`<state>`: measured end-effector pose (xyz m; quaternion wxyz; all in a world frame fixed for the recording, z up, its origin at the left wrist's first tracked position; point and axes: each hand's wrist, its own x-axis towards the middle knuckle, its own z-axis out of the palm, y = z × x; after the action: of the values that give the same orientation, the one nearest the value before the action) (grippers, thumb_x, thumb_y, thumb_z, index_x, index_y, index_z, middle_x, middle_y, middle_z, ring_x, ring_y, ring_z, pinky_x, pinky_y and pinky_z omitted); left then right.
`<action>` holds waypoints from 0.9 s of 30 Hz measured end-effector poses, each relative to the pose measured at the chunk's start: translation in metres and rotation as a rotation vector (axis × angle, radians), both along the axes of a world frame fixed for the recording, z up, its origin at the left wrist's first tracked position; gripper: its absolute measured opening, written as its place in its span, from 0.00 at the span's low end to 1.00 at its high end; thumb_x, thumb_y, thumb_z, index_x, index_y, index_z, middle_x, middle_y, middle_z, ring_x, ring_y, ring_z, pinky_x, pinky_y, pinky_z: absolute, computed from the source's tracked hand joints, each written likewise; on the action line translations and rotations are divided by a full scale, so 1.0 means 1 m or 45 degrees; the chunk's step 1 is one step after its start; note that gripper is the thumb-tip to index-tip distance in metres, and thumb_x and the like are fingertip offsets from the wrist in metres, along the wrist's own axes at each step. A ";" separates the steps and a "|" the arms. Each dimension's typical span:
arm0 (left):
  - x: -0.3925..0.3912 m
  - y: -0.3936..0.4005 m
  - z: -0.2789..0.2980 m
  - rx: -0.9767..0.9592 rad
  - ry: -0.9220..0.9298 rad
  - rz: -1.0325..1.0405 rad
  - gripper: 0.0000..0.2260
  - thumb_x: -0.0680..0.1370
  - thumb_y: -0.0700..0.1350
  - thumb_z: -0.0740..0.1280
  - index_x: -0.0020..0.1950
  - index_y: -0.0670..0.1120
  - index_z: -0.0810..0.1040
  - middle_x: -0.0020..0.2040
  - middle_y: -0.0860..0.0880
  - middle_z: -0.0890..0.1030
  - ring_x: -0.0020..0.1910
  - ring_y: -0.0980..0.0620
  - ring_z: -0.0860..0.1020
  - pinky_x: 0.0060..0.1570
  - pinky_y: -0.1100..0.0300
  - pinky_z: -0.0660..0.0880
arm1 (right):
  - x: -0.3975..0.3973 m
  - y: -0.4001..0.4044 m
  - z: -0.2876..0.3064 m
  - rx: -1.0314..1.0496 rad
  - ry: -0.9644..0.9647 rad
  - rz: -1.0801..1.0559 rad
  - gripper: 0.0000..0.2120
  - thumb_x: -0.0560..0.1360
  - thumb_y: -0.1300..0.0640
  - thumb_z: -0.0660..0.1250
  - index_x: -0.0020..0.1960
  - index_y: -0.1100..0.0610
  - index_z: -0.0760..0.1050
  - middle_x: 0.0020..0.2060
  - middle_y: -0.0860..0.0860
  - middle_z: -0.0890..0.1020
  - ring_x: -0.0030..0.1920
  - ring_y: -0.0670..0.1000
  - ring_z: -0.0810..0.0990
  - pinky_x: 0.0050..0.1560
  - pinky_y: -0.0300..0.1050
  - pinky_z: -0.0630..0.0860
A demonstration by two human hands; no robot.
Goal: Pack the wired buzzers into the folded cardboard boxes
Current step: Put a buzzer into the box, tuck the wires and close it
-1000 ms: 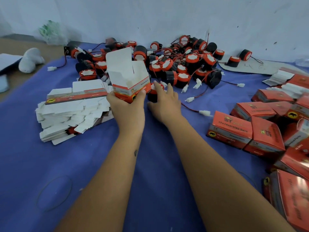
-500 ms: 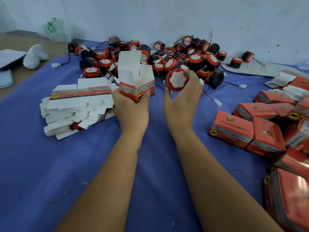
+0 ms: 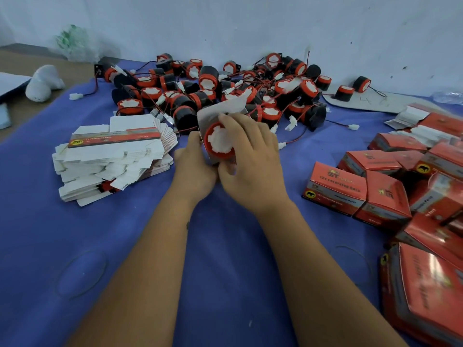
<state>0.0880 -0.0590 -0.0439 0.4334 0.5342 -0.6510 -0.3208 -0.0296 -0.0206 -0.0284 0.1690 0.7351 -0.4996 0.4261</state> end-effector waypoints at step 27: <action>0.004 0.005 0.004 0.210 -0.187 -0.317 0.34 0.62 0.52 0.79 0.62 0.64 0.65 0.61 0.59 0.78 0.65 0.50 0.73 0.69 0.44 0.66 | -0.028 -0.004 0.010 0.044 -1.452 -0.166 0.18 0.77 0.58 0.67 0.65 0.52 0.65 0.54 0.42 0.69 0.43 0.45 0.72 0.49 0.37 0.73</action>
<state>0.0917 -0.0540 -0.0395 0.2961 0.5052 -0.7136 -0.3845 -0.0572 -0.0245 -0.0183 -0.1134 0.3593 -0.5627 0.7358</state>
